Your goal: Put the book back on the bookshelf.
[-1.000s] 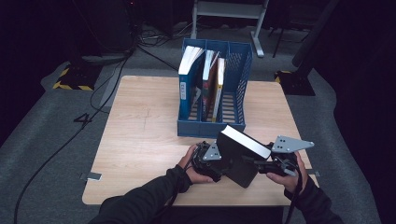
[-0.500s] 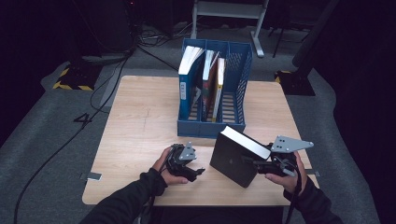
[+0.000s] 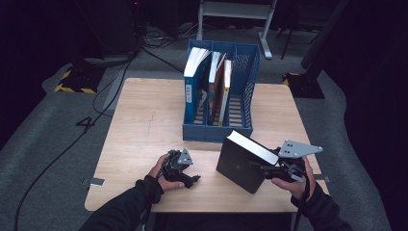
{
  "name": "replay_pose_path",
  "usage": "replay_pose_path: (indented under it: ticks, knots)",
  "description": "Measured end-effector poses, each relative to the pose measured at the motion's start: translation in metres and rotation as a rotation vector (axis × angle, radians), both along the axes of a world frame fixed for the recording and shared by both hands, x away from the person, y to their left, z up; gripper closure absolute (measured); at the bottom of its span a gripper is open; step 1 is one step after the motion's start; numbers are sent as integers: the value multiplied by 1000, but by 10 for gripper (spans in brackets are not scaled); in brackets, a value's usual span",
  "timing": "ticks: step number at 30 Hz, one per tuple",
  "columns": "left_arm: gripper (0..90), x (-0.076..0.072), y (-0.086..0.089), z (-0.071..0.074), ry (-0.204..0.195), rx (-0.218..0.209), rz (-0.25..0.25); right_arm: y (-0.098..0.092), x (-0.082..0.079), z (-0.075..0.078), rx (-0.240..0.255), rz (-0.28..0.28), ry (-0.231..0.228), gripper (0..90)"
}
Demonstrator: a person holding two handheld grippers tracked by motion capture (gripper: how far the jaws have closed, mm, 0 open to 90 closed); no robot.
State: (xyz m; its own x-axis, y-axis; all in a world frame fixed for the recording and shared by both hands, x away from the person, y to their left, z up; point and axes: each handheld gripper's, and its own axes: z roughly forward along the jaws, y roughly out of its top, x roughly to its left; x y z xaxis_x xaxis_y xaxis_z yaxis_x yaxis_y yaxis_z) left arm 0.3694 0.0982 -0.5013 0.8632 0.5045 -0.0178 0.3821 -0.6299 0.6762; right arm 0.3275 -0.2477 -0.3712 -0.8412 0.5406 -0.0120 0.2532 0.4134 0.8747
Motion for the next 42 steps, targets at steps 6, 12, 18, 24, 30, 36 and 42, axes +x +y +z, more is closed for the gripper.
replay_pose_path:
  ticks: [6,12,18,24,30,36,42]
  knots:
    - [167,3,4,-2,-10,-15,0,-2,1,1,-8,13,-2,509]
    - [161,4,4,-2,-10,-13,-3,-4,4,2,-5,27,13,517]
    - [148,4,4,-2,-8,-12,-1,-5,5,9,-20,17,18,522]
    - [148,4,4,-2,-8,-12,-1,-12,4,15,-35,-2,15,528]
    - [147,4,3,-3,-7,-17,3,-21,0,22,-62,-26,-6,532]
    - [146,4,3,-3,-6,-16,-1,-26,-1,27,-84,-49,-21,533]
    - [145,5,3,-3,-7,-16,-2,-28,0,32,-89,-59,-27,534]
